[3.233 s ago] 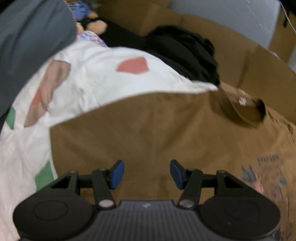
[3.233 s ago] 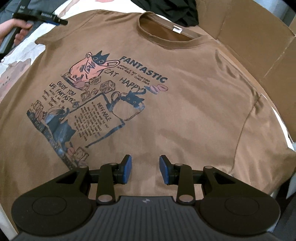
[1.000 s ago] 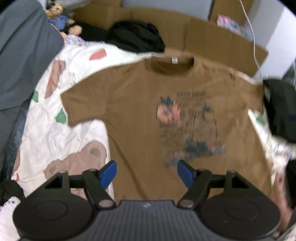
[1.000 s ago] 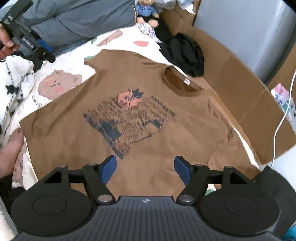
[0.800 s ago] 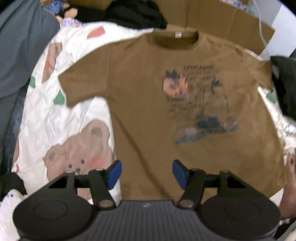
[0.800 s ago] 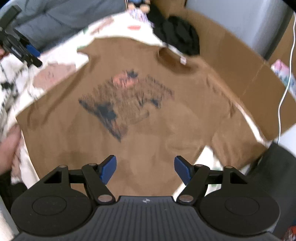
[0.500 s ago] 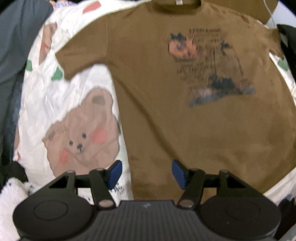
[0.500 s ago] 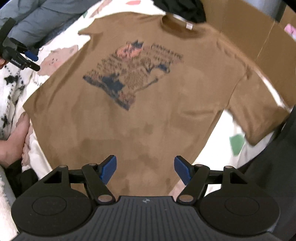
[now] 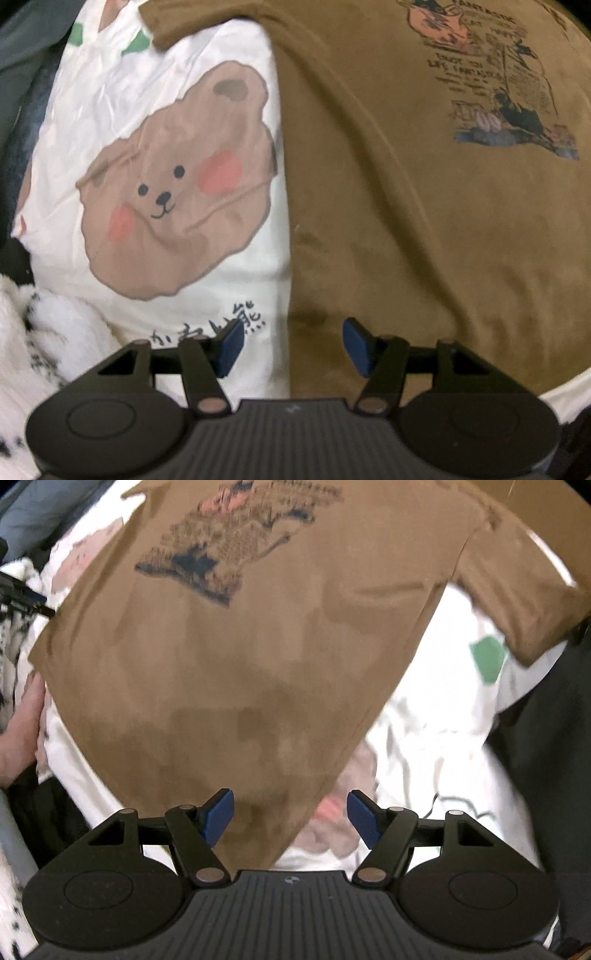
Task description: Fold clothes
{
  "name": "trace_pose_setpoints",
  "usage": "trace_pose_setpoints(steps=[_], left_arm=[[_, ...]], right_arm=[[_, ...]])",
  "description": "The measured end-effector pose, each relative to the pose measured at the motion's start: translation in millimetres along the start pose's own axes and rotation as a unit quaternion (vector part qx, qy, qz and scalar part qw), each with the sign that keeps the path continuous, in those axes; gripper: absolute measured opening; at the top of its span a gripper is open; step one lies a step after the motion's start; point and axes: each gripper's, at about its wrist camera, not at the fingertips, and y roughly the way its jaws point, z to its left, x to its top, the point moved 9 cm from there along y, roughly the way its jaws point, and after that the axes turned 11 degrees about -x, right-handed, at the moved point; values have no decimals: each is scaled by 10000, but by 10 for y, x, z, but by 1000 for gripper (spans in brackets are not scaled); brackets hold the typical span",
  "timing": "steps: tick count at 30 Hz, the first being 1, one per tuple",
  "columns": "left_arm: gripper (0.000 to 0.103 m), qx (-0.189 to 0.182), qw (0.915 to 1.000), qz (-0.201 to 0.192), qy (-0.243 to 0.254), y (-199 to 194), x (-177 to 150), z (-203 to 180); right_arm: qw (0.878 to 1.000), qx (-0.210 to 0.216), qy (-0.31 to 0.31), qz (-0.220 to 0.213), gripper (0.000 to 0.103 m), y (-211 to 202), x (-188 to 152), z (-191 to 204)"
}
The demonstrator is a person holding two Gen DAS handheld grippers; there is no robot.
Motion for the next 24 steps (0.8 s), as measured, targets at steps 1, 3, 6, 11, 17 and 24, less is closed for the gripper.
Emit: trace_pose_setpoints(steps=[1,3,6,11,17,24], left_arm=[[62,-16,10000,5,-33,5,-17,3],[62,-73,9999,51,-101,29,-74,-7],[62,-133,9998,118,-76,27,-131,-9],[61,-163,9995,234,-162,40,-236,44],[34,-414,9974,495,-320,105,-377,13],[32,-547,9954,610,-490,154,-436,37]], right_arm=[[9999,13,-23,132,61,57,-41,27],[9995,75,-44,318,58,125,-95,81],[9977,248,-77,632,55,220,-179,199],[9949,270,-210,947,51,320,-249,312],[9936,259,-13,1099,40,400,-211,270],[9870,333,429,1511,37,573,-283,266]])
